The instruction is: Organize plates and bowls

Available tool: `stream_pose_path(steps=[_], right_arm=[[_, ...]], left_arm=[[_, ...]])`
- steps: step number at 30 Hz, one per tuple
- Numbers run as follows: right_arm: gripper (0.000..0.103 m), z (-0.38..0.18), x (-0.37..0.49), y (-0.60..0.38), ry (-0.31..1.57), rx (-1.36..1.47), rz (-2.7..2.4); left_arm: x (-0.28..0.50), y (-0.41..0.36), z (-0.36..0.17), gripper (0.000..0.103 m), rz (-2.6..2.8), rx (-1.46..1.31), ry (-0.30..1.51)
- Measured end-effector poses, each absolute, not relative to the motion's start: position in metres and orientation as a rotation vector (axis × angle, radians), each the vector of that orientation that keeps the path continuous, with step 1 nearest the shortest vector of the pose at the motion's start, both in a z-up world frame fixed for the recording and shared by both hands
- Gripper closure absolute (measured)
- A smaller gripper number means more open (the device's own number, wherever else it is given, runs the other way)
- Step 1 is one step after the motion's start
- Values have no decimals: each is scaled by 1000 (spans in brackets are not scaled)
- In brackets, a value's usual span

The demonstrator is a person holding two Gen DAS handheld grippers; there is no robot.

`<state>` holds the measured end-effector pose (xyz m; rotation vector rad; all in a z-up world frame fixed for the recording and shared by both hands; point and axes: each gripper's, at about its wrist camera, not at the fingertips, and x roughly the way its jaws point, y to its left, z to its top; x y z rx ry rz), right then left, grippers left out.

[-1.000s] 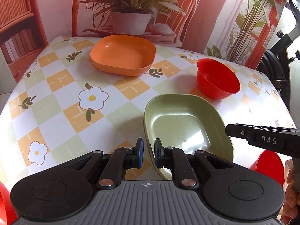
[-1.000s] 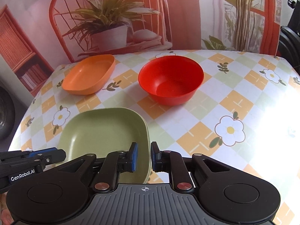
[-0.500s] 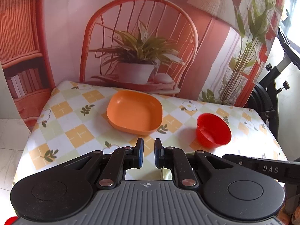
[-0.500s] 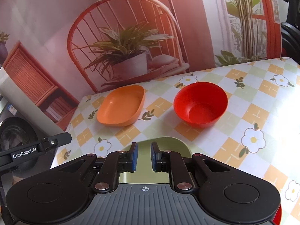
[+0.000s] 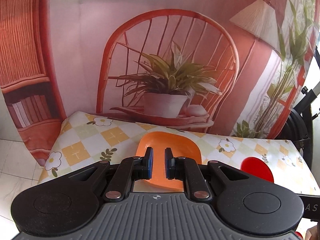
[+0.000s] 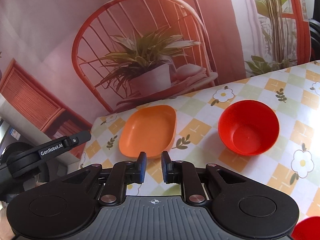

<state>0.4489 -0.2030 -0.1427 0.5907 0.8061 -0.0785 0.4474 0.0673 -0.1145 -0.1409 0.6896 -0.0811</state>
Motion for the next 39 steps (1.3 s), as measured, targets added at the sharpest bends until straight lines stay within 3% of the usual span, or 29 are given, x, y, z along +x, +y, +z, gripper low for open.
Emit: stream_pose_path(steps=[16, 34, 35, 36, 39], right_arm=[[87, -225, 541, -208, 973, 661, -204], [92, -244, 556, -204, 1006, 647, -199], [92, -244, 556, -204, 1006, 646, -196], [92, -245, 556, -205, 1005, 648, -193], [92, -245, 555, -206, 1004, 659, -183]], left_arm=[[531, 102, -189, 89, -47, -292, 796], [538, 103, -212, 88, -154, -398, 848], [538, 104, -215, 89, -151, -409, 851], [537, 105, -216, 97, -144, -419, 848], [534, 111, -220, 100, -136, -458, 853]])
